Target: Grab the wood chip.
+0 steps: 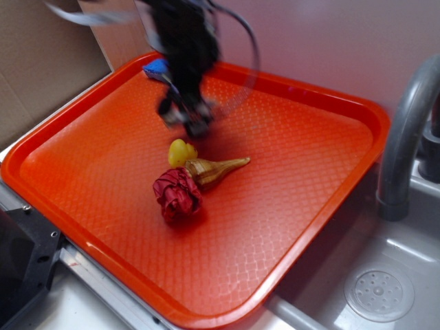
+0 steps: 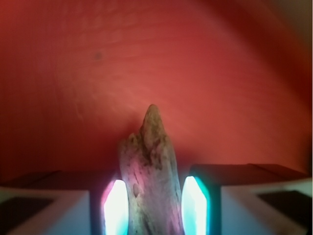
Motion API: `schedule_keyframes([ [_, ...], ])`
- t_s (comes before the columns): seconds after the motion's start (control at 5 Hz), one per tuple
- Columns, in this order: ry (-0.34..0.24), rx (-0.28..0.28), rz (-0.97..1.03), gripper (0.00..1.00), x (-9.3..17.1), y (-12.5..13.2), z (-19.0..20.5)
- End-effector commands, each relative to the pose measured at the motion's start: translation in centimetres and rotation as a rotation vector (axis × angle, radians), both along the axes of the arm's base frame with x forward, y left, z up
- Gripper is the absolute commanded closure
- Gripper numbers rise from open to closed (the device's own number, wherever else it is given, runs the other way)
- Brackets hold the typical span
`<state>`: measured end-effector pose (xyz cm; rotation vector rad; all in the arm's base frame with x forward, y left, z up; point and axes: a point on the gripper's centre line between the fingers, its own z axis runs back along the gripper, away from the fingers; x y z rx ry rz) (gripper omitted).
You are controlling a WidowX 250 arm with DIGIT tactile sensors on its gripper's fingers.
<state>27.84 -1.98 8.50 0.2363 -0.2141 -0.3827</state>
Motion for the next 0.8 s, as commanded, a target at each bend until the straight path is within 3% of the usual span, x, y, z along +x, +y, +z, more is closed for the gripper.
schedule_keyframes([
  [0.0,0.011,-0.053,0.34,1.0,-2.2,3.6,11.1],
  [0.2,0.135,-0.096,0.369,1.0,-2.4,3.4,16.1],
  [0.4,0.135,-0.041,0.456,1.0,-2.9,2.7,16.5],
  [0.6,0.122,-0.032,0.457,1.0,-2.9,2.9,15.9],
])
